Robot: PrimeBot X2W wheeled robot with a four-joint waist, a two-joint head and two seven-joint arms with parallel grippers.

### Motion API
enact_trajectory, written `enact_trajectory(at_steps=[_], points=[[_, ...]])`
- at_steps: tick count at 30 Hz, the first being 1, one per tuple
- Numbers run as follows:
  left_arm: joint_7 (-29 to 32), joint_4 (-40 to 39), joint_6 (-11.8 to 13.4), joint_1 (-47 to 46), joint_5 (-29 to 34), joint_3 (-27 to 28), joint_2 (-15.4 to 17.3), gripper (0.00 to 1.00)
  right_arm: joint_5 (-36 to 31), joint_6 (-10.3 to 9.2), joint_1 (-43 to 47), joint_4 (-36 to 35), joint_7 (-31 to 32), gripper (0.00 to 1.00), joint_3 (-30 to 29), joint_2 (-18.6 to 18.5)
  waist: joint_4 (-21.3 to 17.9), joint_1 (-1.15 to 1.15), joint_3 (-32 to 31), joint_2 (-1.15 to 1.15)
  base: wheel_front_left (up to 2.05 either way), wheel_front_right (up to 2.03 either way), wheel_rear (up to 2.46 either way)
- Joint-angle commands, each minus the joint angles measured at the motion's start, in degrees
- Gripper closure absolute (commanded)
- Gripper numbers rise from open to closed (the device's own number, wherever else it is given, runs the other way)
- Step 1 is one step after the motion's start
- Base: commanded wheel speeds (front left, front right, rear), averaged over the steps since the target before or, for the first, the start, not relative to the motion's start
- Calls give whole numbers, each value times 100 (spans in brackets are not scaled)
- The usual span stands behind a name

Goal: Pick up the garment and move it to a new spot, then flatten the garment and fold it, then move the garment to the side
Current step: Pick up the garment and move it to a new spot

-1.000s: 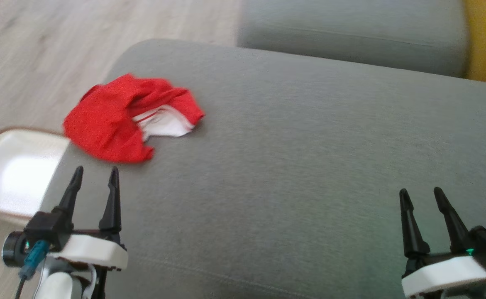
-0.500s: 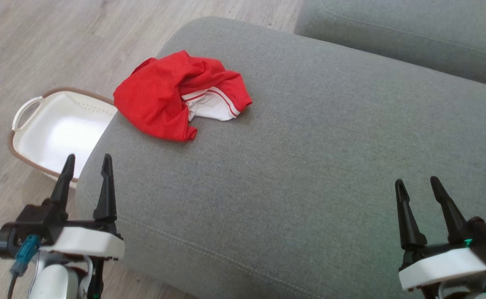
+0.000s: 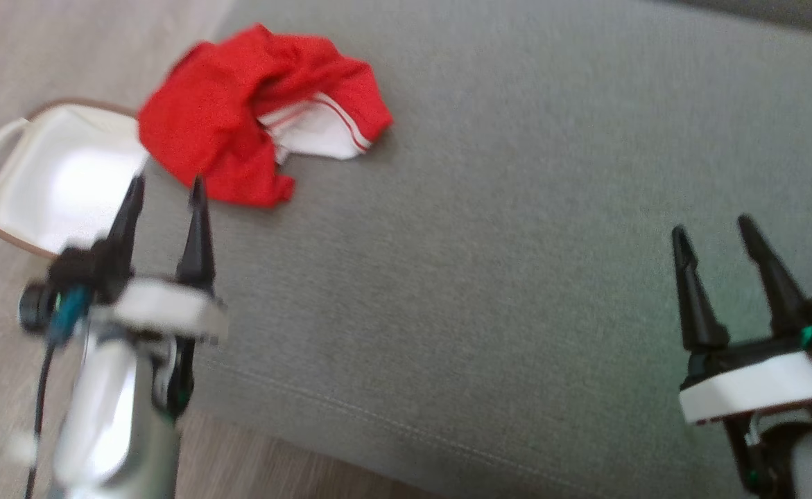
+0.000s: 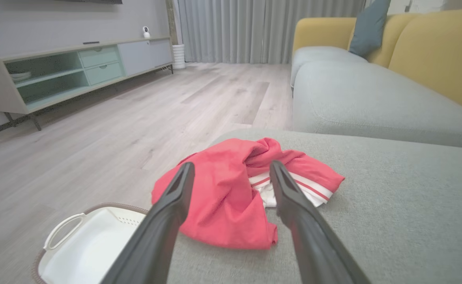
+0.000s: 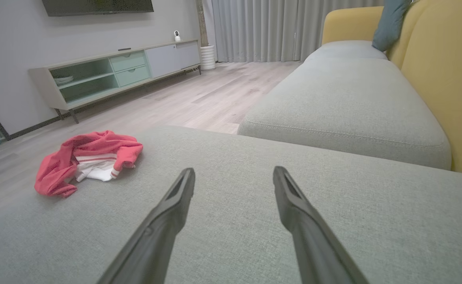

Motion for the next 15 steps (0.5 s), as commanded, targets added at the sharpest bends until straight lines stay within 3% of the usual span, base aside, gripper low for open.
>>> enact_trajectory(at_steps=[1,8,15], points=[[-61,140,-58,-557,-15,182,84,0,-36,21,-254,-293,63,0,144,-153,-297,-1,555,0,0,0,0],[103,2392,-308,-2103,-208,61,286,0,-9,21,-413,-531,243,0,55,-388,-499,-1,1163,0,0,0,0],[950,4168,-392,-3111,-462,-24,447,0,58,21,-449,-615,292,0,-21,-402,-506,-1,1362,0,0,0,0]])
